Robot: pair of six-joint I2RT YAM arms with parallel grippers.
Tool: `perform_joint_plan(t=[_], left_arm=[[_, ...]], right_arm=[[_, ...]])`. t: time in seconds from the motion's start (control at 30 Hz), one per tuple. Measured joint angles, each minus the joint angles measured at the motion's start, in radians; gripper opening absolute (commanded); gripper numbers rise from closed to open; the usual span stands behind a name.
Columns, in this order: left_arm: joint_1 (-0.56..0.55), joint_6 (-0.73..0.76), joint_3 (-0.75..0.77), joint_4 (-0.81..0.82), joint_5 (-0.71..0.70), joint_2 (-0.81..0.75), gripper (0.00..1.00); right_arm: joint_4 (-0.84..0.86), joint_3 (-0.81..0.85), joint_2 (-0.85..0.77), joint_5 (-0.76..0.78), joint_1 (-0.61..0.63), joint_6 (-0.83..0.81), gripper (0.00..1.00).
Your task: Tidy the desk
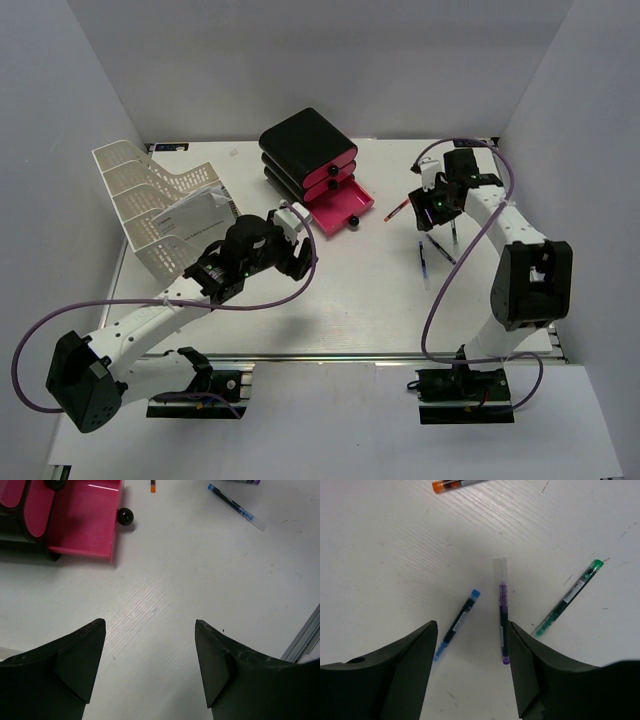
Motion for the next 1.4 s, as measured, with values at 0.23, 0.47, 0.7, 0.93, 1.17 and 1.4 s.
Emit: perform_joint_plan(t=[0.23, 0.47, 0.7, 0.93, 1.17, 1.4], left_arm=[[0.000, 0.007, 0.000, -0.004, 0.007, 0.003, 0.82], [0.000, 0.011, 0.000, -0.004, 0.010, 0.004, 0.82], [0.000, 0.017, 0.000, -0.004, 0.014, 0.021, 0.82], [0.000, 0.019, 0.000, -0.004, 0.014, 0.021, 0.82], [0.000, 0.019, 0.000, -0.004, 0.014, 0.021, 0.82], [0.000, 0.018, 0.000, -0.004, 0.013, 0.021, 0.82]], right_arm=[[-0.108, 0.108, 0.143, 0.052, -0.004, -0.100, 0.56], [-0.174, 0.136, 0.237, 0.103, -0.014, -0.125, 0.52], [-0.177, 0.135, 0.260, 0.151, -0.017, -0.118, 0.52], [-0.177, 0.135, 0.322, 0.189, -0.020, -0.114, 0.50], [-0.179, 0.135, 0.356, 0.196, -0.021, -0.111, 0.42], [-0.187, 0.135, 0.359, 0.192, -0.021, -0.106, 0.06]])
